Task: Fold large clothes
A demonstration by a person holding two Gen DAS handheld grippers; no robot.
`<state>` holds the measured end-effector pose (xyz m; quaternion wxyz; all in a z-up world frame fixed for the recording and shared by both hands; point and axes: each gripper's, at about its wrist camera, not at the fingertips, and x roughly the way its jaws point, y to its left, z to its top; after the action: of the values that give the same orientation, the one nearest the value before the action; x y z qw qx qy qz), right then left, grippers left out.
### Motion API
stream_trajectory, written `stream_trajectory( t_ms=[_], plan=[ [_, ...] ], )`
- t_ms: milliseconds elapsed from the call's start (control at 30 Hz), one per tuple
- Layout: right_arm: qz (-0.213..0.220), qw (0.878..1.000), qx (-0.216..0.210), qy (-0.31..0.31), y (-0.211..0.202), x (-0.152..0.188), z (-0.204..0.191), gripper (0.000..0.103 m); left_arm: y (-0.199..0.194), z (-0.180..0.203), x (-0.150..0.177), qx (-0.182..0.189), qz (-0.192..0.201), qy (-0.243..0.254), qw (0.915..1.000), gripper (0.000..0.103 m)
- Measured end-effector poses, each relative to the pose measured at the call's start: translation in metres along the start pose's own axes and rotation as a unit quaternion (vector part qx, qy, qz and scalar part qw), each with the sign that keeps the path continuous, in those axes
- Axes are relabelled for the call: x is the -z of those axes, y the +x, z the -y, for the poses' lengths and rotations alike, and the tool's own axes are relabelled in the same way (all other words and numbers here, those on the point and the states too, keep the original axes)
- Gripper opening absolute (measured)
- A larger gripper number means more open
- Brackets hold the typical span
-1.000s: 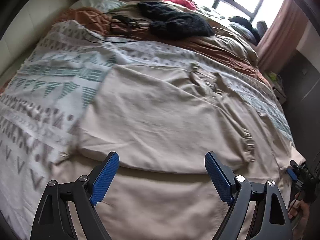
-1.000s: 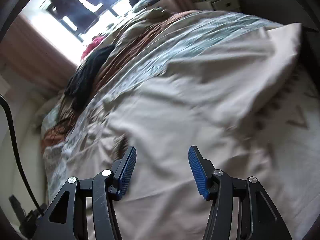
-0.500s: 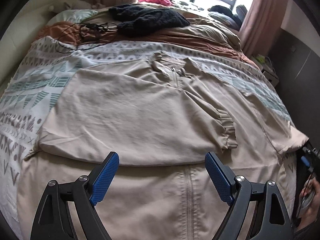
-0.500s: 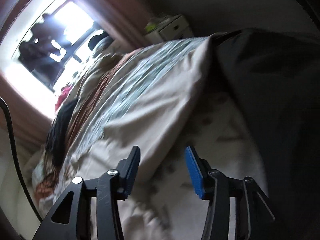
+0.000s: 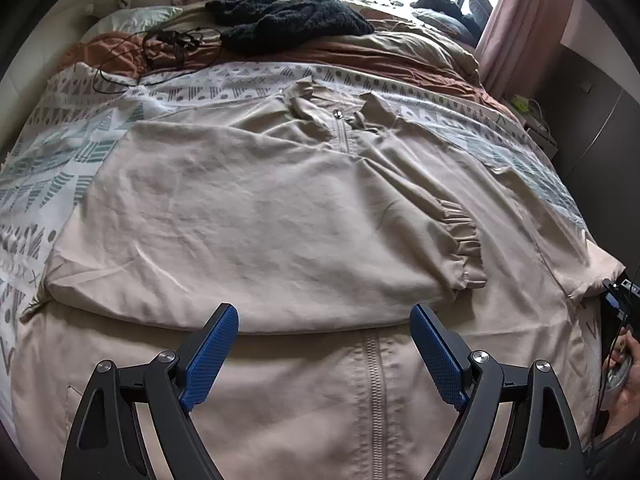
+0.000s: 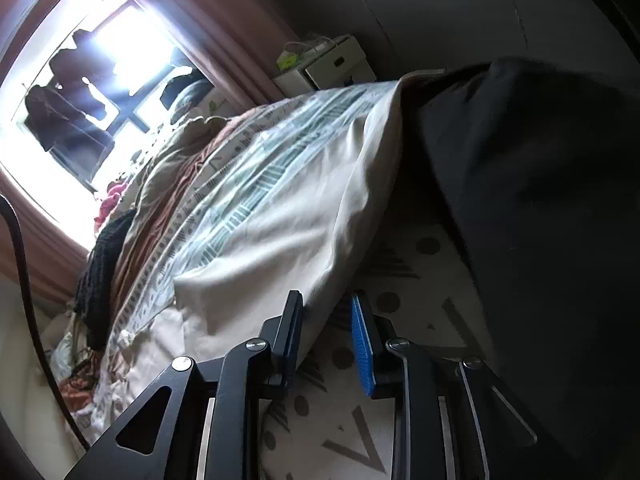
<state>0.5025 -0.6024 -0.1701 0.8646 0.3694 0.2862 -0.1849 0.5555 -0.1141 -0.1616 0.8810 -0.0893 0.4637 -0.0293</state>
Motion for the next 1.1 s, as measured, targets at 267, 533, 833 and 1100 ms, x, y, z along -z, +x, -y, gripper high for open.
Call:
stream_trajectory(
  t_ms=[267,533,833,1100],
  plan=[
    [0.002,1.000,-0.014,-0.004,0.014,0.001,0.003,0.009,0.003,-0.020,0.005,0.000,-0.012,-0.031,0.9994,0.088],
    [0.048,0.996,-0.062,-0.037,-0.036,0.001,-0.031,0.005,-0.006,-0.031,0.003,0.007,0.000,-0.056,0.9984,0.088],
    [0.055,0.986,-0.129,-0.092,-0.090,0.026,-0.102,0.005,-0.015,-0.043,0.006,0.029,0.002,-0.082,0.9962,0.088],
    [0.014,0.975,-0.172,-0.144,-0.090,0.072,-0.156,0.005,-0.022,-0.053,0.012,0.052,0.002,-0.109,0.9927,0.088]
  ],
)
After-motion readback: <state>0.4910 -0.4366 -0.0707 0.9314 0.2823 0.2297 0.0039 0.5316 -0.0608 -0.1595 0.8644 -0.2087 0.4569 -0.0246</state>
